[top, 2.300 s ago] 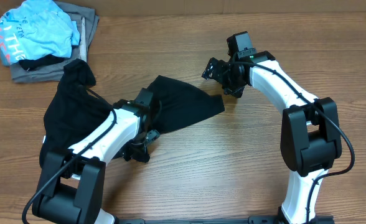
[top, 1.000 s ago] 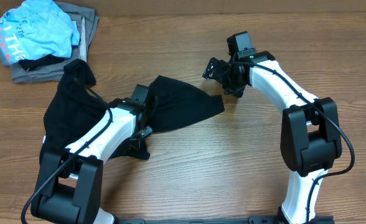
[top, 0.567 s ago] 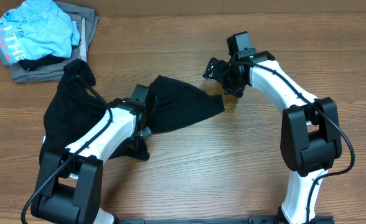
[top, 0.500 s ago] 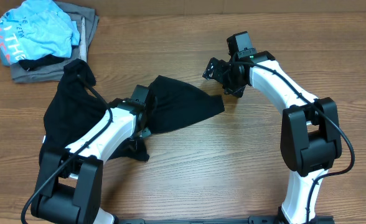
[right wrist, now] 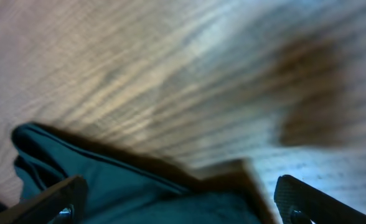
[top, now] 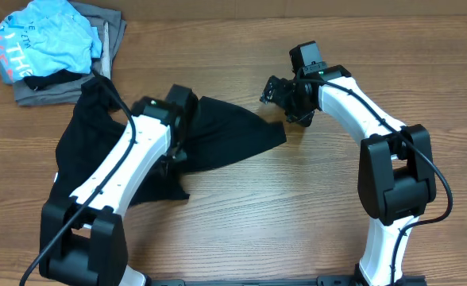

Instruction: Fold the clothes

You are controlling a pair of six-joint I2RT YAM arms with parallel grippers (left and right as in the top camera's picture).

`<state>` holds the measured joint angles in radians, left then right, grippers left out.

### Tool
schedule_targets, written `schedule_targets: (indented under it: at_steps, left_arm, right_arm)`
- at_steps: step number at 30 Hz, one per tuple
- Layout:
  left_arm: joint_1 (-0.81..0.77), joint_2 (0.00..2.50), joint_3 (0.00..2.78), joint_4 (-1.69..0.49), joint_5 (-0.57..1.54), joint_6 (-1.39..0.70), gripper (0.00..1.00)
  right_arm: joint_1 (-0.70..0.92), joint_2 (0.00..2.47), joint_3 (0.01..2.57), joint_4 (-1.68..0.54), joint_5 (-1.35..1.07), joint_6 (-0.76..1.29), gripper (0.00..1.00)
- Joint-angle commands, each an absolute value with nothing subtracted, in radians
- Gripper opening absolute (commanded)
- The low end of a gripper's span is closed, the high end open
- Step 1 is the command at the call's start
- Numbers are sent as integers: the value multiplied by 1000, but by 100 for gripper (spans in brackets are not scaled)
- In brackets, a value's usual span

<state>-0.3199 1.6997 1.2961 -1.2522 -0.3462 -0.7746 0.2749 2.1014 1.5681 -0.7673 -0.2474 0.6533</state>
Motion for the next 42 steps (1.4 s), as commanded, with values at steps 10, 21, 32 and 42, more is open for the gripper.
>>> schedule_targets:
  at_steps: [10,21,32,42]
  left_arm:
    - [-315,1671,1352,-1339,-369,-710,4]
    - [-315,1671,1352,-1334,-356,-710,4]
    - [-315,1671,1352,-1333,-346,-710,5]
    - [-315,1671,1352,-1334,-339,-710,5]
  right_arm:
    - [274,2089,1577,-793,-387,623,90]
    - [276,2090,1572,-818,-321,625,86]
    - [288,2090,1570,-845,-229,617,82]
    - [325,2092,1570,-844,-141,609,80]
